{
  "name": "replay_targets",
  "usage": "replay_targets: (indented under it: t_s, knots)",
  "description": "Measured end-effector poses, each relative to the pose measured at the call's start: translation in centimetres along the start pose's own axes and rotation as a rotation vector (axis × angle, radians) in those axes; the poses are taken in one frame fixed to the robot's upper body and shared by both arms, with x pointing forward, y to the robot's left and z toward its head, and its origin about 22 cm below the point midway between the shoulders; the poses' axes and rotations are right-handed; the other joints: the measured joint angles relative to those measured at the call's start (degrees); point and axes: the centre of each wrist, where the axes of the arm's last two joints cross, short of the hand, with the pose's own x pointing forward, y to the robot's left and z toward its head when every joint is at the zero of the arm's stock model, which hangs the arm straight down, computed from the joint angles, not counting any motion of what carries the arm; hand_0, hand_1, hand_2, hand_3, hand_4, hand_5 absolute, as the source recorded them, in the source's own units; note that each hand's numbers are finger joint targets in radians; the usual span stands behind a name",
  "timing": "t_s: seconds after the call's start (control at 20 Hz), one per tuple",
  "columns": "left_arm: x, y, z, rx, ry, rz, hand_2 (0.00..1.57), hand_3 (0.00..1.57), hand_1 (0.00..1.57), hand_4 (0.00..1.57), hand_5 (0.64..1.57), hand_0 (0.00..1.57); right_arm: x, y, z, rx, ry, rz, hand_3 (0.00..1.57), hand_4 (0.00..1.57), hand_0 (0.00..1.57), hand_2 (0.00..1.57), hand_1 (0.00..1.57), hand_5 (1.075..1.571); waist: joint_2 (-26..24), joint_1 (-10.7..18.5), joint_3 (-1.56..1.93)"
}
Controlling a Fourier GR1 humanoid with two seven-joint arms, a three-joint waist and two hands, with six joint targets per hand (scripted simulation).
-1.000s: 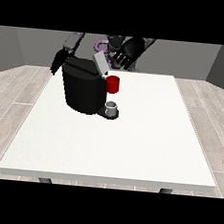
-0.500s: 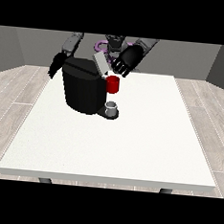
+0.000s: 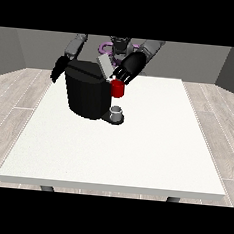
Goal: Insert the coffee pod into the coffee machine and close the lid
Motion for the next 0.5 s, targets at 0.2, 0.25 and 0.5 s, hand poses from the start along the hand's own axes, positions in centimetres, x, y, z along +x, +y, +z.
replay_targets:
  t_s: [0.2, 0.25, 0.5]
  knots:
    - [0.2, -0.7, -0.3, -0.004, -0.008, -0.005, 1.23, 1.19, 1.17, 0.42, 1.571, 1.17, 0.1, -0.1, -0.3, -0.012, 0.007, -0.001, 0.00, 0.10, 0.00, 0.00, 0.00, 1.571, 0.2, 0.3, -0.01]
    - [0.2, -1.0, -0.4, 0.000, -0.009, -0.009, 1.24, 1.19, 1.17, 0.41, 1.571, 1.17, -0.1, -0.2, -0.2, -0.011, 0.010, 0.000, 0.00, 0.00, 0.00, 0.00, 0.00, 1.571, 0.0, 0.3, -0.01]
    - [1.0, 0.5, -0.3, 0.024, -0.026, -0.022, 1.26, 1.21, 1.22, 0.38, 1.571, 1.22, -0.1, -0.7, -0.6, -0.017, 0.000, 0.000, 0.00, 0.00, 0.00, 0.00, 0.00, 1.571, 1.0, 0.3, 0.00]
